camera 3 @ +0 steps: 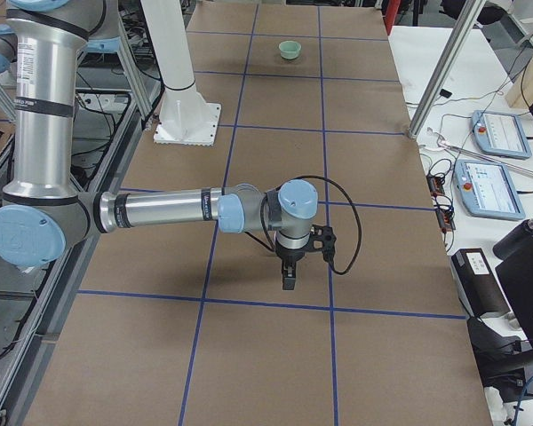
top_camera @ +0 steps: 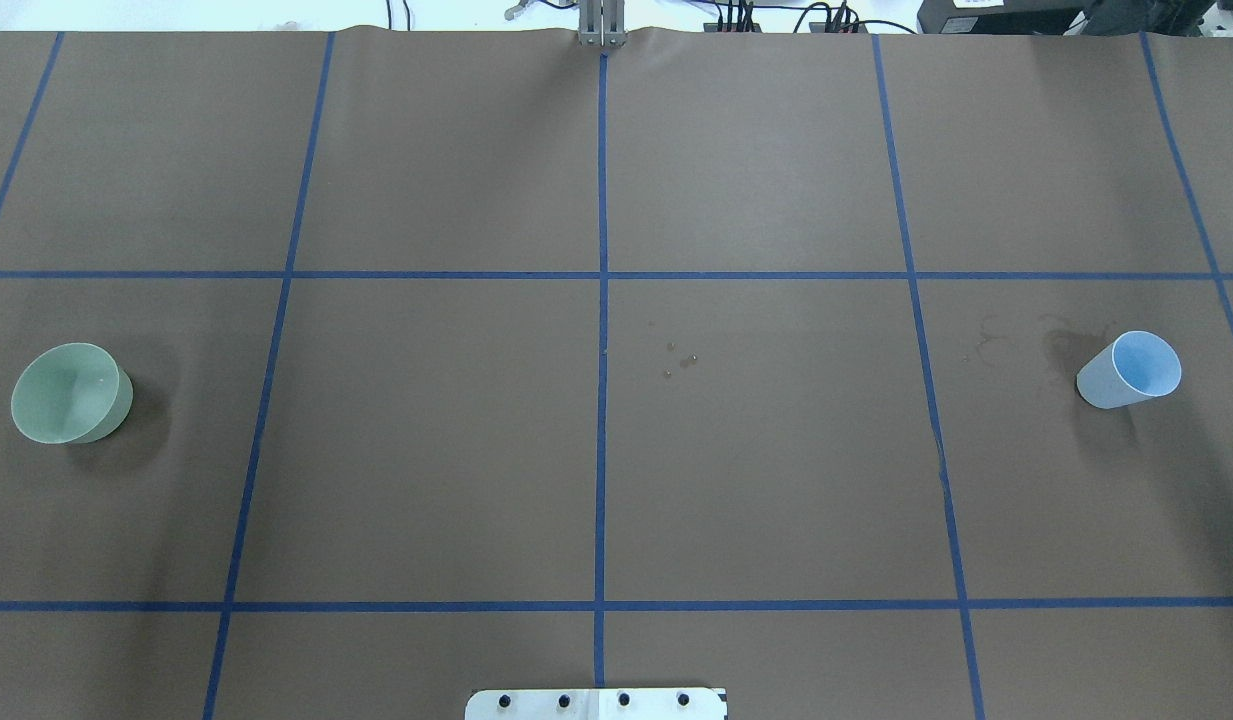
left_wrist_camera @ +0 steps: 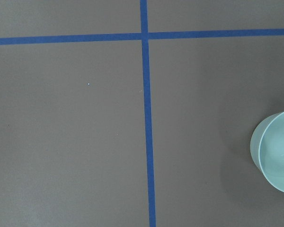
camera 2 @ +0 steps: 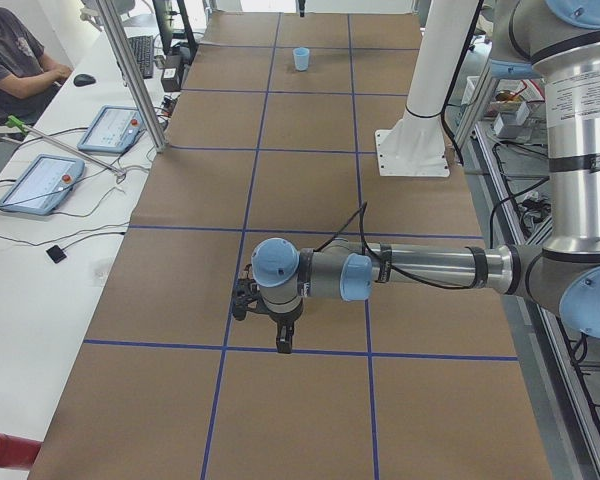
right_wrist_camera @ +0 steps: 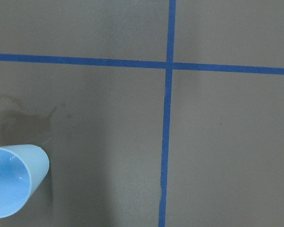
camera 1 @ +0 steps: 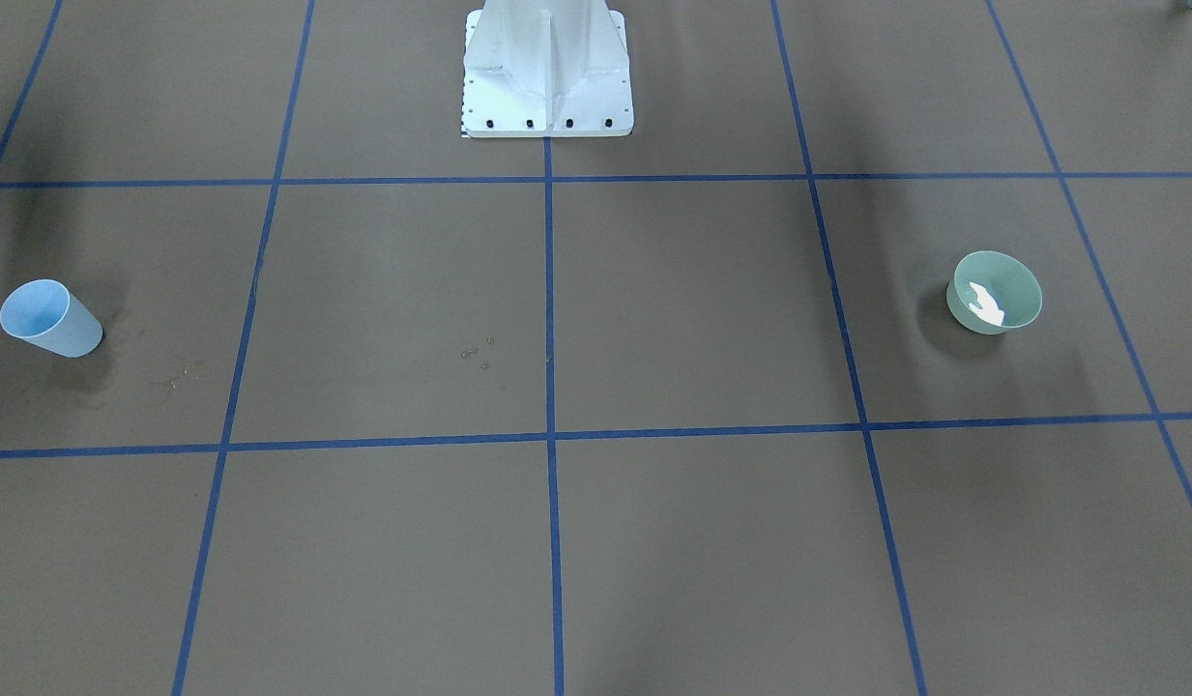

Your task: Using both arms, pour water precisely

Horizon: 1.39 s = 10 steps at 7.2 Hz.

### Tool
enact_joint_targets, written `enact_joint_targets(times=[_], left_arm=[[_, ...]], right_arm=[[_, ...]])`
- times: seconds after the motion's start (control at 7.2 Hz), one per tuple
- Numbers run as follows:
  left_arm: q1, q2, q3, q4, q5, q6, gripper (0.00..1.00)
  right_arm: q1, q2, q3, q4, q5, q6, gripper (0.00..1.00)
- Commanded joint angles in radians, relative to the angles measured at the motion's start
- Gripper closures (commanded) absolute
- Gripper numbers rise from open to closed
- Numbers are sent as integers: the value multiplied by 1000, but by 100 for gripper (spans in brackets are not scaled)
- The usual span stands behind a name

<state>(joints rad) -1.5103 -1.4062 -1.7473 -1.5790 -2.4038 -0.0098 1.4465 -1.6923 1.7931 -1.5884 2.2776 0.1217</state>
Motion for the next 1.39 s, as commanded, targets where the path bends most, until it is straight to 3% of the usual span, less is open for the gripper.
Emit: enact_joint_targets(times=[0.0,1.25], left_arm=[[-2,1,-1,1,-2,1,0],[-5,4,2,-4,-44,4,0]], right_arm=[[0,-1,-3,1,-1,-1,1],[0,-4,-15,-1,-3,-1,1]])
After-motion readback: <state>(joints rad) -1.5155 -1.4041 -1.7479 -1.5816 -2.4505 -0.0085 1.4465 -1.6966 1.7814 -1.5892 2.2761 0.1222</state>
